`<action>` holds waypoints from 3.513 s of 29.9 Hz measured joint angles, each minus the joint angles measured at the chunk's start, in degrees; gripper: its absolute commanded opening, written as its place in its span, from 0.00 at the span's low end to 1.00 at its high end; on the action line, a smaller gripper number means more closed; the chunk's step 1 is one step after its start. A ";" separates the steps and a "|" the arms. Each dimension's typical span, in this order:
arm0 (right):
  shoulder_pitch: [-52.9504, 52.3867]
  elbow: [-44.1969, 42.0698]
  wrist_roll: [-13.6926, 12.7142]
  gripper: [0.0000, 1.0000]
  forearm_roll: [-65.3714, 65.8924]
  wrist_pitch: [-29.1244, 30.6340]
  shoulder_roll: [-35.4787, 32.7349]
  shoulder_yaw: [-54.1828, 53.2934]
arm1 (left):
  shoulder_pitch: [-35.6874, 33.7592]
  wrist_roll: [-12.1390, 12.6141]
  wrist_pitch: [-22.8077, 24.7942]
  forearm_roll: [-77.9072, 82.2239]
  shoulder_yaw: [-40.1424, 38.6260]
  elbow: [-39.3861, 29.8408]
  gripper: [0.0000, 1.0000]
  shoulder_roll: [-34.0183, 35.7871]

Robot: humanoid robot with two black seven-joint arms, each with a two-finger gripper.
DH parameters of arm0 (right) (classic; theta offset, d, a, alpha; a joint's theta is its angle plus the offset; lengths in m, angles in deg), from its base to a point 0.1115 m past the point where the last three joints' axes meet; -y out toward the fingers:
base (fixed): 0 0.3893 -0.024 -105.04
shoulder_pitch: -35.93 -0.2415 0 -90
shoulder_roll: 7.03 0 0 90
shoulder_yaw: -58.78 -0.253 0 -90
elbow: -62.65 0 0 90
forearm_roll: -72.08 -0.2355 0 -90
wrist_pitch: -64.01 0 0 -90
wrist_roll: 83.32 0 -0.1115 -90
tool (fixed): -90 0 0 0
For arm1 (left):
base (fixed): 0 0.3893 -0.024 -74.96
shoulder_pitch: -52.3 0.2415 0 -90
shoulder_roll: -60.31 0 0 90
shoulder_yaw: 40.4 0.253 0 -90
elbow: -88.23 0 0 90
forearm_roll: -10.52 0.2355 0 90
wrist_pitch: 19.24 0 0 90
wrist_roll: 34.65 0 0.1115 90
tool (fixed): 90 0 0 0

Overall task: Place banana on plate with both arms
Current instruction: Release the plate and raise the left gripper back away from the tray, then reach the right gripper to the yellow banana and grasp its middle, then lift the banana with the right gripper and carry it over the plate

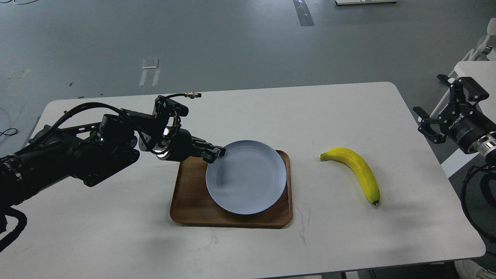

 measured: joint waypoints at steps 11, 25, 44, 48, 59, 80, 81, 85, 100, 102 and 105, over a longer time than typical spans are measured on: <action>0.01 0.02 0.00 1.00 0.00 0.00 -0.11 0.05 | 0.28 -0.01 -2.33 -1.13 2.09 3.24 0.98 -1.90; 0.00 0.35 0.00 1.00 0.61 0.00 -0.14 0.56 | 0.21 -0.01 -2.05 -64.55 -8.12 2.47 0.98 3.97; -14.31 2.79 0.00 1.00 55.42 0.02 -4.46 6.55 | 15.20 -0.01 7.29 -91.29 -24.73 4.80 0.98 10.38; -19.17 3.75 0.00 1.00 68.15 0.02 -3.98 12.14 | 15.09 -0.01 7.31 -91.23 -24.76 4.80 0.98 9.77; -26.88 3.20 0.00 1.00 80.45 -0.01 5.95 32.29 | 14.72 -0.01 7.32 -91.26 -24.85 4.79 0.98 10.05; -26.02 2.52 0.00 0.00 81.37 -3.20 8.88 36.51 | 14.45 -0.01 7.30 -91.38 -24.88 4.79 0.98 10.32; -26.30 2.57 0.00 0.00 81.35 -3.20 8.82 36.51 | 14.45 -0.01 7.30 -91.40 -24.89 4.79 0.98 10.32; -27.55 2.98 -0.01 0.00 80.99 -3.21 8.51 36.26 | 14.45 -0.01 7.30 -91.45 -24.94 4.79 0.98 10.41; -42.72 12.68 -0.02 0.00 80.23 -0.61 12.40 36.39 | 13.90 -0.01 7.30 -91.47 -25.12 4.79 0.98 10.51; -43.50 12.59 -0.02 0.00 80.19 -0.18 15.47 36.50 | 13.84 -0.01 7.30 -91.46 -25.12 4.80 0.98 10.52; -43.93 12.07 0.00 0.00 80.15 -0.02 19.71 37.47 | 13.78 -0.01 7.30 -91.46 -25.12 4.80 0.98 10.88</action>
